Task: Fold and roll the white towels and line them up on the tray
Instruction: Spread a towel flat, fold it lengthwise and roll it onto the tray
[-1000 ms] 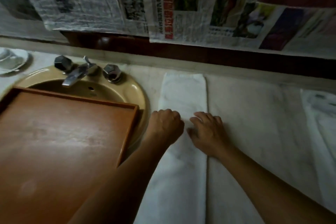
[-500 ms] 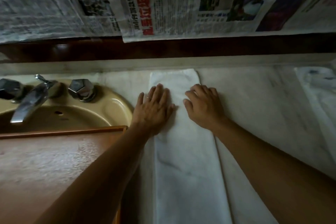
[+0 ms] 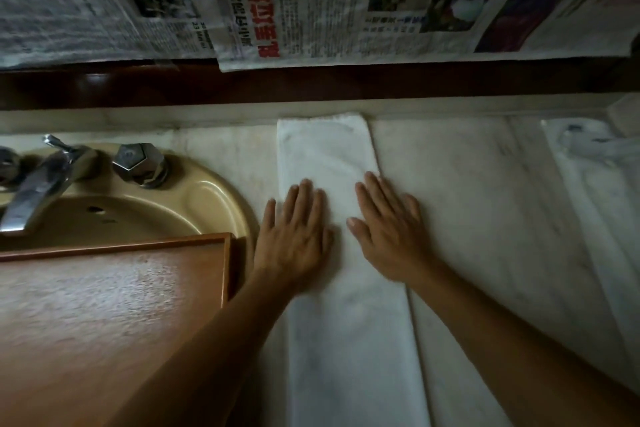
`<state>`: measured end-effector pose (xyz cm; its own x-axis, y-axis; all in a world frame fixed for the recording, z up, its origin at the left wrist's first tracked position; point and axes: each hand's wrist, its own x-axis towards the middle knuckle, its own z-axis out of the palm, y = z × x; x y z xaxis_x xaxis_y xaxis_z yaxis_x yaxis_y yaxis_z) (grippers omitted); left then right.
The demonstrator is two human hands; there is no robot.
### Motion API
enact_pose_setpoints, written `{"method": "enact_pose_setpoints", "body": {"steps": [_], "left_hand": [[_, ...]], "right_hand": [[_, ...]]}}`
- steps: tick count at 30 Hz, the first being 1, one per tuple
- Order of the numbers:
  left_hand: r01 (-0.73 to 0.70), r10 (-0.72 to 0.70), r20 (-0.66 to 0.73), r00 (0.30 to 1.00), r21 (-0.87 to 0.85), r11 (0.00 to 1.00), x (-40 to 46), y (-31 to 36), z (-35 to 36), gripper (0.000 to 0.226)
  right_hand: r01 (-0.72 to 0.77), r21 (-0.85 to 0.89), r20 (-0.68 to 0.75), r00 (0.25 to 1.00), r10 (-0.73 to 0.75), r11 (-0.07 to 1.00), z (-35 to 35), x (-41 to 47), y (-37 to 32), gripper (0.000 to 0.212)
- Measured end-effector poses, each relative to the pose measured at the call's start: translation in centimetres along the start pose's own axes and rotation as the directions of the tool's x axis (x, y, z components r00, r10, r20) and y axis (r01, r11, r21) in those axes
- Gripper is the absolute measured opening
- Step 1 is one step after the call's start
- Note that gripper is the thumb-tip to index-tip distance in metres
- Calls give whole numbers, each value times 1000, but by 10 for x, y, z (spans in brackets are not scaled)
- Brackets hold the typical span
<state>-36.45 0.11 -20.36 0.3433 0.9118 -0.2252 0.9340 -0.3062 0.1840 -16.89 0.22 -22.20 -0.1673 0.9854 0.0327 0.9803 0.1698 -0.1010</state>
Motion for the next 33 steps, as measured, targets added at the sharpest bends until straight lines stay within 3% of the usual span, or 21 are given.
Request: {"method": "enact_pose_setpoints", "body": {"steps": [7,10,14,20,24,27,33], "left_hand": [[73,-73,6,997,23,997,22,-8,0,68],[38,-38,-11,999,-3,999,-22,6,4,68],[9,-9,0,1000,2,1000,-71,15,25,70],[49,-49,9,999,31,998,-22,9,14,70],[-25,24,-34,999,-14,1000,-67,26,23,70],[-61,60,-16,998,-9,998,-102,37,37,72],[9,-9,9,1000,56,998,-52,21,22,76]], "right_hand": [[13,-70,108,994,-5,997,-10,23,14,71],[-29,-38,42,999,30,999,-13,-20,7,64],[-10,-7,109,994,10,1000,-3,-75,-1,70],[4,-8,92,996,-3,1000,-5,-25,13,70],[57,40,-40,998,-56,998,-7,-80,-2,57],[95,20,-21,995,-94,995,-1,-117,-1,60],[61,-58,55,997,-58,996,-6,-59,6,64]]}}
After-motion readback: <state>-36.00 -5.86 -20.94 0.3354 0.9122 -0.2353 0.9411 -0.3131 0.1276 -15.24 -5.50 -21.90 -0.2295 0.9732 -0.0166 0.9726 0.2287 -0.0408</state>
